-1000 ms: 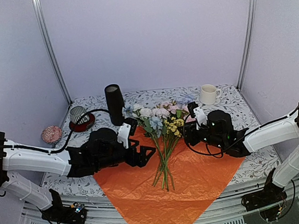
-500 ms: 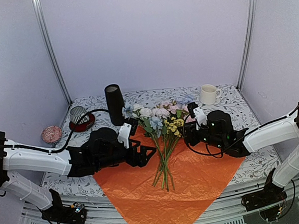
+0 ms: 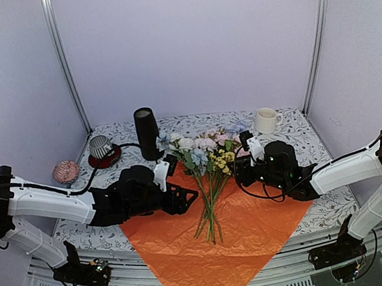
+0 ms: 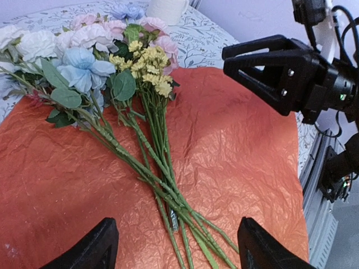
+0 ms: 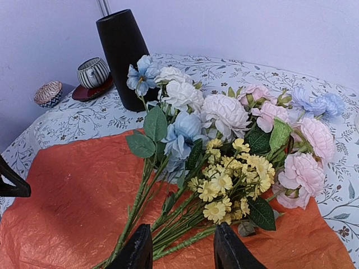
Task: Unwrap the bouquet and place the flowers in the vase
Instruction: Pick up the fake flower from the flattened wrapping paper.
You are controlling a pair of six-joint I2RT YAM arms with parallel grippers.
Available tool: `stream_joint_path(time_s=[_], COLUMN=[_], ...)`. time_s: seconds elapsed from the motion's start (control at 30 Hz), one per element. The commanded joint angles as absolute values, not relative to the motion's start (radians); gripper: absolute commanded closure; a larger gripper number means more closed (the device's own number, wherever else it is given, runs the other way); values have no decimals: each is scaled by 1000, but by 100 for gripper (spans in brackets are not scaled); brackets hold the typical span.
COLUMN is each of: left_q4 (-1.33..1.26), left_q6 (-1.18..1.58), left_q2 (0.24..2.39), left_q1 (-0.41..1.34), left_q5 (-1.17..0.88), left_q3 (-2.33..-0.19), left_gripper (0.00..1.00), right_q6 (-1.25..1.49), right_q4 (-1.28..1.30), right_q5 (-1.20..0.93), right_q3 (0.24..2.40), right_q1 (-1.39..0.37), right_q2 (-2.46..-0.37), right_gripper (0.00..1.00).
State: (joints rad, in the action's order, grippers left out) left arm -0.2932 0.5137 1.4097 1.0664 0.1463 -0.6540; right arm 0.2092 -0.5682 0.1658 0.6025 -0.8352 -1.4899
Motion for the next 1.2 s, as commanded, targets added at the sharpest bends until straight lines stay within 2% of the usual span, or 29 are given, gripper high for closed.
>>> stream_joint_path(time_s=[0.0,0.27,0.53,0.63,0.83,1.17], left_q4=[-220,-143,-177,-176,-177,-154], left_q6=[596,673,689,691,689,679], left_q2=[1453,1518,1586,1581,1501,1344], left_q1=[1051,1042,958,931,898,847], left_q5=[175,146,51,51,88,99], left_q3=[-687,-725,-784,-794,-745,-623], left_gripper=[28,42,48,49,48,47], right_q6=[236,462,572,587,557,519], right_q4=[-547,-396,-342,-337,-240,-74], right_q5=[180,78,3,-62,-198,-142], right_q3=[615,595,601,626,782,1003], right_q1=[-832,-832,-832,-832,-839,-908], right_q2=[-1482,-1421,-1405,-1446,-1602,-1796], right_gripper=[60,62,62,63,73,73])
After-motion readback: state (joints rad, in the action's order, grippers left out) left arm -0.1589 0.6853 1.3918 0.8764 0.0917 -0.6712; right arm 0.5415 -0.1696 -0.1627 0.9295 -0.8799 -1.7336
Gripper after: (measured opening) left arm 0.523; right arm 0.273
